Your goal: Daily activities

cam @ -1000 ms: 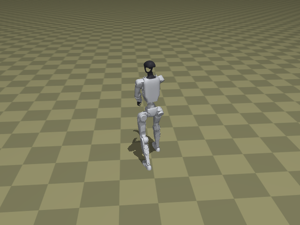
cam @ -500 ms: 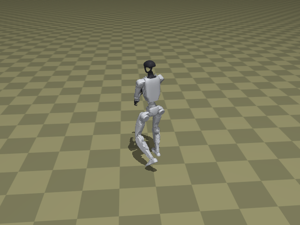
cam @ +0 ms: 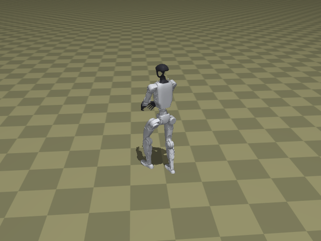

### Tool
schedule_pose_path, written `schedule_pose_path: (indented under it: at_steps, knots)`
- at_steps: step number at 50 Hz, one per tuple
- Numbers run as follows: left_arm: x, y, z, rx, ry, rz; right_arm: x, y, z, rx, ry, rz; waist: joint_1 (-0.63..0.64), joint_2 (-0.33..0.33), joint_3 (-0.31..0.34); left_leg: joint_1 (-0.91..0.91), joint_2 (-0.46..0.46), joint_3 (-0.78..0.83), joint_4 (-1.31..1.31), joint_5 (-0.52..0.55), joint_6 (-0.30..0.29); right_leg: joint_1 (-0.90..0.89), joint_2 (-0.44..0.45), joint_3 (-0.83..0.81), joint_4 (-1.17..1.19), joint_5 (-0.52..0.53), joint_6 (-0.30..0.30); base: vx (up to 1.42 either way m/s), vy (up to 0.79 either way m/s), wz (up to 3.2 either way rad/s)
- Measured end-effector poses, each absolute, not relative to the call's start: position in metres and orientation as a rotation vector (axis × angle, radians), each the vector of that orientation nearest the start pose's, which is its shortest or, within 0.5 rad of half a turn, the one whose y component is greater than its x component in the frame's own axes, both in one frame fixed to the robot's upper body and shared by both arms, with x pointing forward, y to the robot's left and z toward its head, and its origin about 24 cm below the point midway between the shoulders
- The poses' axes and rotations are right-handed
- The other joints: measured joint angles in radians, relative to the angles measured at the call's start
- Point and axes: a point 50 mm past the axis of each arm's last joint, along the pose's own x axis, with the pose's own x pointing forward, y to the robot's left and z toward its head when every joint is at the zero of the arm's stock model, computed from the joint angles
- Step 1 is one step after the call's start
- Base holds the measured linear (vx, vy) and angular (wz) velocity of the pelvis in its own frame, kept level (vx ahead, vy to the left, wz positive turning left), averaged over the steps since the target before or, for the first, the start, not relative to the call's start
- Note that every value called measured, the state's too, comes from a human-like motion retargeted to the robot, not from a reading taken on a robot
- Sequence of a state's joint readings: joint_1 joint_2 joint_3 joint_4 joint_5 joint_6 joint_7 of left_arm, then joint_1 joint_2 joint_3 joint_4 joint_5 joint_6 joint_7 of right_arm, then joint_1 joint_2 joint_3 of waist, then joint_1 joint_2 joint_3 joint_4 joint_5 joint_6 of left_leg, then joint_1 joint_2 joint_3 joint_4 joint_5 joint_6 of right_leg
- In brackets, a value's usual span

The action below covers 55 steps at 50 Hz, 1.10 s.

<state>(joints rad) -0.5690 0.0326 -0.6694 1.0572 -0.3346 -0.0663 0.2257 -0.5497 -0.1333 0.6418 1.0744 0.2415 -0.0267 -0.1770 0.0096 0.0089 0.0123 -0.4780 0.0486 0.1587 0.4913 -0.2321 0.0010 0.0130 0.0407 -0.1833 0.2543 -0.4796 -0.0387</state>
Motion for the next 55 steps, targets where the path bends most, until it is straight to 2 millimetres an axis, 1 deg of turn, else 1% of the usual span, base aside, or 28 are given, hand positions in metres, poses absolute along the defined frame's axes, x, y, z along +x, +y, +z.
schedule_pose_path:
  at_steps: [4, 8, 12, 15, 18, 20, 22, 23, 25, 26, 28, 30, 33, 36, 38, 41, 43, 45, 48, 51, 53, 55]
  knots:
    - [0.298, 0.065, -0.043, 0.321, 0.445, -0.276, 0.295, -0.104, -0.056, -0.447, 0.514, 0.256, 0.008, -0.011, -0.01, -0.008, -0.02, -0.015, -0.013, 0.018, 0.006, 0.022, -0.008, 0.011, 0.012, -0.028, 0.002, 0.29, 0.07, -0.07]
    - [0.299, 0.066, -0.04, 0.34, 0.425, -0.277, 0.295, -0.102, -0.055, -0.449, 0.5, 0.256, 0.02, -0.024, -0.02, -0.008, -0.032, -0.02, 0.013, 0.006, 0.023, 0.04, -0.02, 0.022, 0.04, -0.059, 0.009, 0.32, 0.09, -0.09]
    - [0.3, 0.067, -0.038, 0.355, 0.403, -0.279, 0.296, -0.101, -0.052, -0.449, 0.484, 0.249, 0.031, -0.043, -0.032, 0.002, -0.045, -0.014, 0.054, -0.057, 0.06, 0.049, -0.042, 0.033, 0.093, -0.086, 0.022, 0.34, 0.11, -0.05]
    - [0.3, 0.067, -0.036, 0.363, 0.389, -0.281, 0.297, -0.101, -0.051, -0.451, 0.478, 0.244, 0.036, -0.062, -0.043, 0.021, -0.065, -0.009, 0.078, -0.115, 0.093, 0.043, -0.067, 0.048, 0.162, -0.085, 0.043, 0.34, 0.12, 0.04]
    - [0.299, 0.067, -0.035, 0.372, 0.373, -0.283, 0.296, -0.101, -0.051, -0.453, 0.476, 0.242, 0.034, -0.087, -0.053, 0.054, -0.097, -0.006, 0.081, -0.148, 0.116, 0.022, -0.098, 0.07, 0.282, -0.056, 0.079, 0.34, 0.12, 0.19]
    - [0.299, 0.066, -0.034, 0.38, 0.363, -0.287, 0.296, -0.102, -0.051, -0.45, 0.477, 0.242, 0.027, -0.108, -0.058, 0.08, -0.127, -0.007, 0.075, -0.167, 0.133, -0.006, -0.122, 0.094, 0.391, -0.019, 0.112, 0.34, 0.11, 0.31]
    - [0.299, 0.067, -0.033, 0.392, 0.349, -0.292, 0.296, -0.103, -0.051, -0.443, 0.476, 0.243, 0.019, -0.129, -0.063, 0.106, -0.156, -0.01, 0.067, -0.186, 0.15, -0.048, -0.153, 0.109, 0.526, 0.049, 0.145, 0.35, 0.09, 0.32]
    - [0.299, 0.067, -0.032, 0.399, 0.342, -0.294, 0.296, -0.103, -0.05, -0.438, 0.474, 0.245, 0.015, -0.136, -0.065, 0.12, -0.167, -0.012, 0.062, -0.196, 0.157, -0.073, -0.174, 0.106, 0.599, 0.076, 0.15, 0.36, 0.08, 0.27]
    - [0.3, 0.068, -0.03, 0.414, 0.328, -0.3, 0.297, -0.103, -0.047, -0.429, 0.463, 0.247, 0.005, -0.145, -0.066, 0.146, -0.186, -0.02, 0.055, -0.216, 0.17, -0.13, -0.213, 0.101, 0.733, 0.107, 0.148, 0.37, 0.06, 0.25]
    - [0.301, 0.069, -0.029, 0.424, 0.321, -0.302, 0.298, -0.102, -0.046, -0.426, 0.452, 0.248, -0.002, -0.145, -0.066, 0.16, -0.191, -0.025, 0.053, -0.227, 0.172, -0.161, -0.229, 0.098, 0.784, 0.104, 0.139, 0.39, 0.04, 0.25]
    - [0.303, 0.071, -0.027, 0.443, 0.309, -0.305, 0.3, -0.102, -0.042, -0.421, 0.429, 0.248, -0.015, -0.141, -0.062, 0.19, -0.199, -0.038, 0.046, -0.248, 0.175, -0.223, -0.258, 0.088, 0.858, 0.08, 0.115, 0.4, 0.02, 0.25]
    - [0.304, 0.072, -0.026, 0.462, 0.301, -0.307, 0.302, -0.101, -0.038, -0.416, 0.403, 0.248, -0.031, -0.131, -0.055, 0.223, -0.202, -0.054, 0.037, -0.268, 0.17, -0.286, -0.278, 0.075, 0.879, 0.038, 0.09, 0.41, 0.0, 0.27]
    - [0.308, 0.073, -0.022, 0.478, 0.287, -0.31, 0.305, -0.1, -0.03, -0.42, 0.359, 0.255, -0.056, -0.102, -0.04, 0.281, -0.192, -0.081, 0.01, -0.293, 0.155, -0.375, -0.276, 0.052, 0.797, -0.001, 0.072, 0.41, -0.03, 0.26]
    - [0.308, 0.071, -0.021, 0.476, 0.279, -0.316, 0.305, -0.099, -0.027, -0.425, 0.329, 0.26, -0.075, -0.071, -0.027, 0.332, -0.166, -0.105, 0.004, -0.326, 0.142, -0.443, -0.249, 0.035, 0.63, 0.014, 0.081, 0.41, -0.06, 0.25]
    - [0.307, 0.069, -0.022, 0.469, 0.276, -0.325, 0.304, -0.098, -0.025, -0.428, 0.318, 0.262, -0.082, -0.049, -0.023, 0.361, -0.141, -0.118, 0.009, -0.352, 0.133, -0.474, -0.221, 0.029, 0.486, 0.058, 0.1, 0.4, -0.08, 0.24]
    - [0.303, 0.066, -0.024, 0.467, 0.273, -0.349, 0.303, -0.098, -0.025, -0.429, 0.308, 0.262, -0.081, -0.022, -0.026, 0.391, -0.107, -0.132, 0.023, -0.395, 0.117, -0.503, -0.177, 0.022, 0.239, 0.16, 0.14, 0.41, -0.11, 0.18]
    - [0.298, 0.065, -0.027, 0.469, 0.271, -0.369, 0.3, -0.097, -0.027, -0.426, 0.306, 0.263, -0.076, -0.015, -0.035, 0.404, -0.097, -0.141, 0.047, -0.431, 0.107, -0.529, -0.166, 0.021, 0.125, 0.215, 0.167, 0.42, -0.15, 0.2]
    - [0.296, 0.064, -0.028, 0.475, 0.264, -0.391, 0.299, -0.098, -0.026, -0.422, 0.299, 0.263, -0.072, -0.007, -0.043, 0.424, -0.088, -0.153, 0.052, -0.456, 0.099, -0.519, -0.151, 0.015, -0.018, 0.299, 0.187, 0.44, -0.17, 0.26]
    - [0.287, 0.063, -0.035, 0.488, 0.269, -0.422, 0.292, -0.098, -0.032, -0.422, 0.304, 0.273, -0.065, 0.001, -0.07, 0.437, -0.062, -0.149, 0.104, -0.499, 0.084, -0.544, -0.146, 0.013, -0.007, 0.356, 0.195, 0.48, -0.19, 0.3]
    - [0.28, 0.065, -0.04, 0.498, 0.274, -0.439, 0.285, -0.098, -0.035, -0.439, 0.301, 0.289, -0.065, 0.01, -0.095, 0.44, -0.017, -0.131, 0.158, -0.496, 0.056, -0.562, -0.141, 0.004, 0.08, 0.374, 0.177, 0.52, -0.2, 0.33]
    - [0.276, 0.069, -0.043, 0.503, 0.284, -0.441, 0.282, -0.098, -0.037, -0.459, 0.298, 0.299, -0.063, 0.018, -0.105, 0.437, 0.014, -0.137, 0.216, -0.451, 0.03, -0.564, -0.132, -0.006, 0.146, 0.358, 0.155, 0.52, -0.21, 0.21]
    - [0.276, 0.075, -0.043, 0.509, 0.286, -0.432, 0.281, -0.1, -0.035, -0.488, 0.282, 0.306, -0.067, 0.026, -0.099, 0.427, 0.046, -0.146, 0.29, -0.367, -0.001, -0.544, -0.121, -0.021, 0.186, 0.327, 0.132, 0.51, -0.21, 0.24]
